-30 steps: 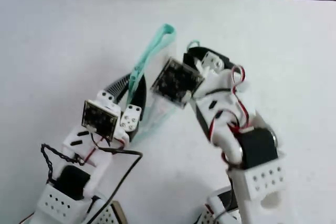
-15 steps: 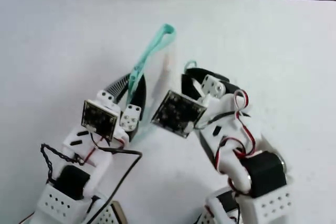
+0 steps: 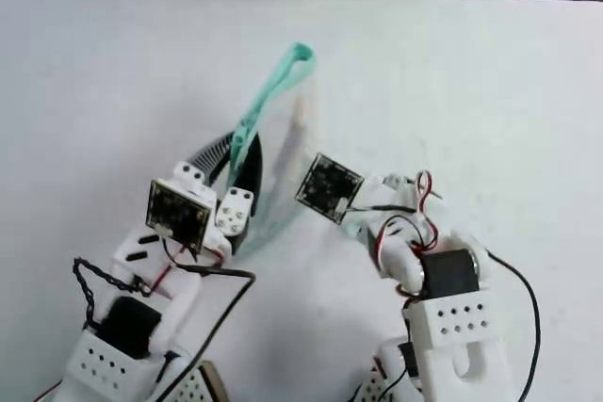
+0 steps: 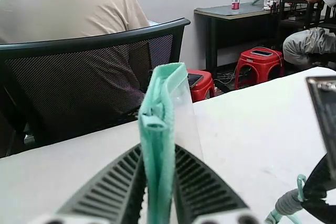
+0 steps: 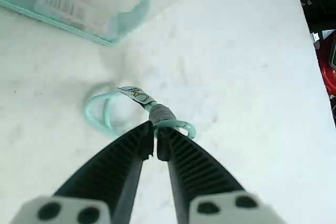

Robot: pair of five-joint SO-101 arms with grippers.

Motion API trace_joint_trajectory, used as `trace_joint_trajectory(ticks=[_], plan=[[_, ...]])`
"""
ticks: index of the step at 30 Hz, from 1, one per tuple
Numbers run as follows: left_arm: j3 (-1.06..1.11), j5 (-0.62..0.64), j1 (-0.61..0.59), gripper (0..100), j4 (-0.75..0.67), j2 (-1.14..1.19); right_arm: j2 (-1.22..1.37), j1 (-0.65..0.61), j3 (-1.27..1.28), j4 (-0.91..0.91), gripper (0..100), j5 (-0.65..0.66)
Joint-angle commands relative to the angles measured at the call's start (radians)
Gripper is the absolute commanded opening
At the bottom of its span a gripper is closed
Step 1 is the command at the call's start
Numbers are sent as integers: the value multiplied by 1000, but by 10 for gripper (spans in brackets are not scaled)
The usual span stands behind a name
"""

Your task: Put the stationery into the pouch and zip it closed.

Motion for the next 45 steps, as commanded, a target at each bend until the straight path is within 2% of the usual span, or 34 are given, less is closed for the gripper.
trace_joint_trajectory(ticks=[1, 5, 7, 14, 17, 20, 25, 29, 36, 41, 45], plan=[[26, 8, 7, 24, -3, 31, -8, 10, -2, 2, 59, 8], [26, 8, 7, 24, -3, 31, -24, 10, -41, 7, 244, -101], [26, 8, 7, 24, -3, 31, -39, 10, -98, 7, 285, -138], [26, 8, 7, 24, -3, 31, -87, -94, -362, 94, 277, -199], [26, 8, 7, 24, -3, 31, -85, -156, -528, 101, 276, -290], [26, 8, 7, 24, -3, 31, -82, -266, -678, 53, 276, -405], [26, 8, 7, 24, -2, 31, 36, -463, -796, 41, 269, -473], [26, 8, 7, 24, -2, 31, 179, -547, -862, 38, 221, -480], [26, 8, 7, 24, 0, 31, 240, -664, -858, 45, 229, -479], [26, 8, 7, 24, 0, 31, 242, -670, -764, 15, 229, -476], [26, 8, 8, 24, 0, 31, 242, -647, -628, -81, 226, -377]])
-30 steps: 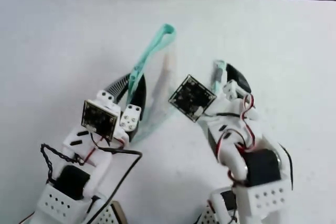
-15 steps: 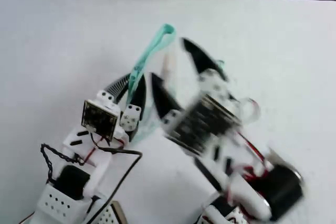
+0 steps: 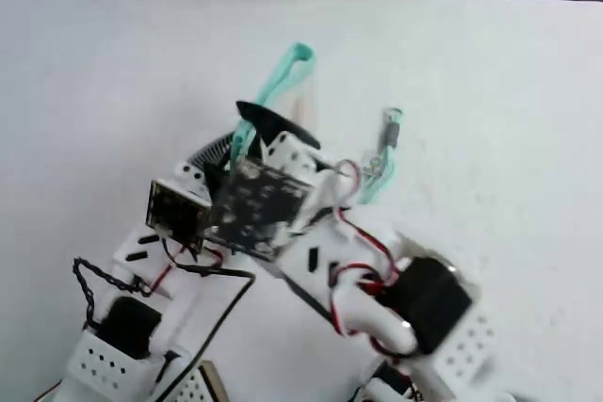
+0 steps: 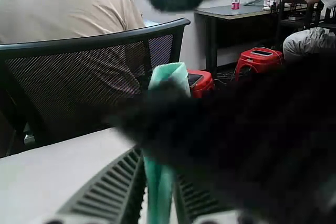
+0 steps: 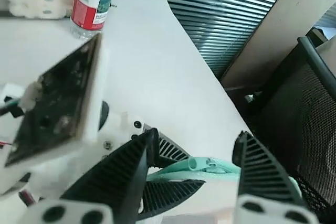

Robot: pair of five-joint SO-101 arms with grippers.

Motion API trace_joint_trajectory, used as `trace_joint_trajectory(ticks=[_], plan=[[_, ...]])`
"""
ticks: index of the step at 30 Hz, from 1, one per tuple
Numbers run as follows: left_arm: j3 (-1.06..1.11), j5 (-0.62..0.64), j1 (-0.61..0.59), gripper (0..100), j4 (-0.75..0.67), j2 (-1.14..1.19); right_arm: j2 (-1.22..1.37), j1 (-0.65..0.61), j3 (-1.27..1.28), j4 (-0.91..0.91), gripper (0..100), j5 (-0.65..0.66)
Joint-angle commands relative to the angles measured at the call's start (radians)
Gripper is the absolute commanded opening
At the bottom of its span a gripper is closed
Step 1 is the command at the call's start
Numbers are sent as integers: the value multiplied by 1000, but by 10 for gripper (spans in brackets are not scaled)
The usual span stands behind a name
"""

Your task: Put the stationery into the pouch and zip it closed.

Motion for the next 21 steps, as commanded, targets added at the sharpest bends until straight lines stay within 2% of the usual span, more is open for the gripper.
trace_joint_trajectory(ticks=[1, 10, 16, 21], plan=[[25, 8, 8, 24, 0, 31, 4, 21, 84, -110, 226, 63], [25, 8, 8, 24, 0, 31, 5, 81, 196, -262, 225, 71], [25, 8, 8, 24, 0, 31, 5, 111, 261, -278, 224, 72], [25, 8, 8, 24, 0, 31, 5, 130, 310, -331, 122, 74]])
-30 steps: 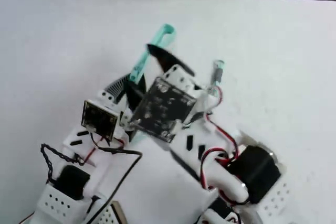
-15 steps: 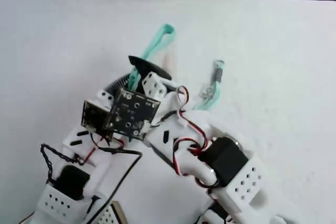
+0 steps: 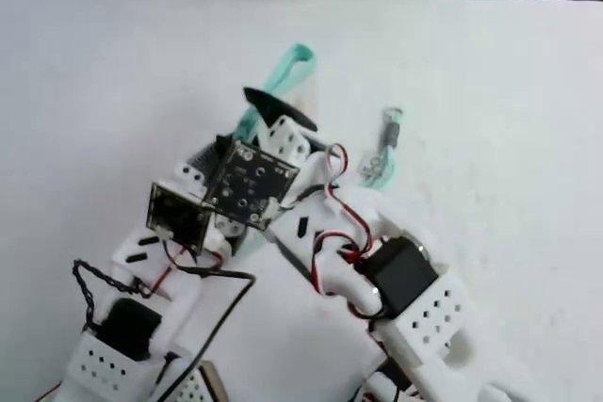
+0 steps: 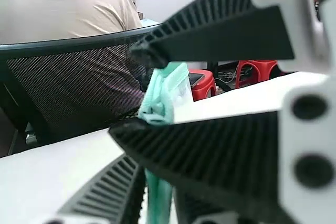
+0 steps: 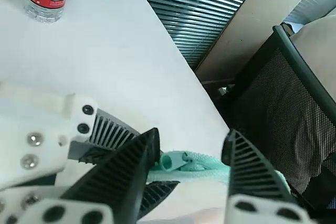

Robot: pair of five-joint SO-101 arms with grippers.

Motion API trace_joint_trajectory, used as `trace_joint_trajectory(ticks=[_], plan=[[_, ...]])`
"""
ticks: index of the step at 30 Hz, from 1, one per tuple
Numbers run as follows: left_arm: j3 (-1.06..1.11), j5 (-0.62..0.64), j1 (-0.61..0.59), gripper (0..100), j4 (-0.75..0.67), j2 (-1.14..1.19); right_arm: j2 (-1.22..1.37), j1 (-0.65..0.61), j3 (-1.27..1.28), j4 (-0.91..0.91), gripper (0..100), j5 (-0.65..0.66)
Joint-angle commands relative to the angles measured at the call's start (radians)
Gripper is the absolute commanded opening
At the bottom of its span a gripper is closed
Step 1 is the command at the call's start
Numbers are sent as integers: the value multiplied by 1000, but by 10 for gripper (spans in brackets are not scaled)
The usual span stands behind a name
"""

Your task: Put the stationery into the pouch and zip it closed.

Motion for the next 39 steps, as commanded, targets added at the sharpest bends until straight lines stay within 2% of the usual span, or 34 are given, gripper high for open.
trace_joint_trajectory(ticks=[1, 8, 11, 13, 19, 26, 35, 39], plan=[[15, 9, 8, 24, 0, 33, 8, 15, 34, -28, 104, 14], [15, 9, 8, 24, 0, 33, 10, 12, 71, -70, 84, 110], [15, 9, 8, 24, 0, 33, 10, 15, 72, -70, 25, 173], [15, 9, 8, 24, 0, 33, 10, 16, 72, -70, 22, 213], [15, 9, 8, 24, 0, 33, 8, 70, 68, -74, 19, 216], [15, 11, 8, 24, 0, 33, 8, 170, 74, -165, 19, 216], [15, 11, 8, 24, 0, 33, 7, 180, 68, -213, 22, 218], [15, 11, 8, 24, 0, 33, 7, 185, 75, -200, 94, 218]])
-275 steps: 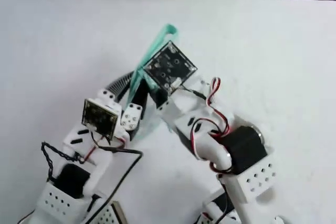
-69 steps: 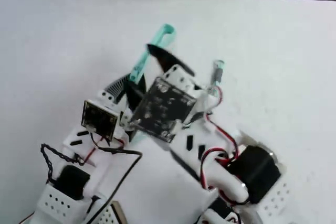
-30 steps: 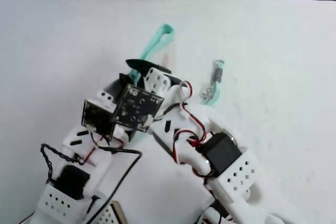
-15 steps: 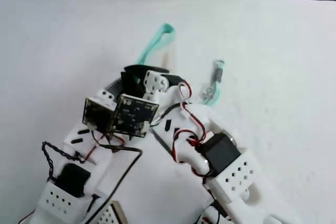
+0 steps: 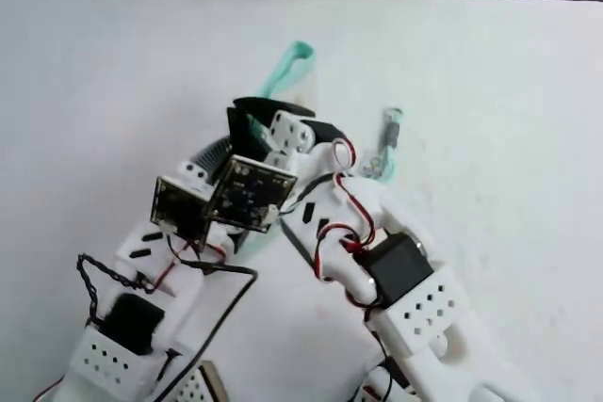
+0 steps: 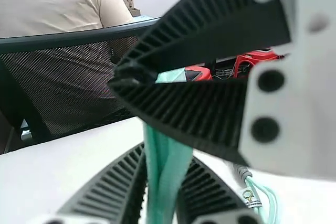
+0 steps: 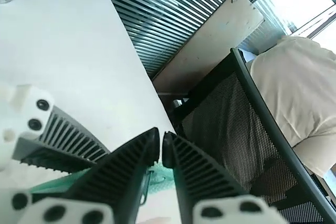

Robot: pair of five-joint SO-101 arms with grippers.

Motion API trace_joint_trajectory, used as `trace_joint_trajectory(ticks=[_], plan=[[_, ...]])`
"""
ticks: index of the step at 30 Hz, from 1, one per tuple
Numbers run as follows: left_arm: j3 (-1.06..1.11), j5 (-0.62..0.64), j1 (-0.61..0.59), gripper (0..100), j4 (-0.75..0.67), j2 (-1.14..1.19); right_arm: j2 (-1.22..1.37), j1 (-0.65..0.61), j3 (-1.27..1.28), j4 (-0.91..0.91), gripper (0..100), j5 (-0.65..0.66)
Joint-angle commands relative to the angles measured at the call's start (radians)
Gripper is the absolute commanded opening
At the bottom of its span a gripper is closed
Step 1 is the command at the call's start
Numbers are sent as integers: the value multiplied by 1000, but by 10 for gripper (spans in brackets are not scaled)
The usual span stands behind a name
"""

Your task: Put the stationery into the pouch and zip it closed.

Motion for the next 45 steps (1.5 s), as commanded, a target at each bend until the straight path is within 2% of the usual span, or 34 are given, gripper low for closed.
trace_joint_trajectory(ticks=[1, 7, 10, 20, 24, 30, 34, 45], plan=[[17, 11, 8, 24, 2, 33, 5, 71, 0, 21, 120, 15], [17, 11, 8, 24, 2, 33, -70, 62, -12, 176, 164, 28], [17, 11, 8, 24, 2, 33, -88, 64, -12, 246, 196, 110], [17, 11, 12, 24, 2, 33, -87, 36, 40, 265, 136, 181], [18, 11, 33, 24, 6, 33, -119, 21, 41, 265, 114, 176], [29, 9, 35, 24, 0, 33, -225, -2, 17, 312, 115, 101], [29, 9, 35, 24, 0, 33, -205, -21, 21, 372, 116, 101], [31, 9, 35, 24, 0, 33, -96, -42, 17, 375, 133, 94]])
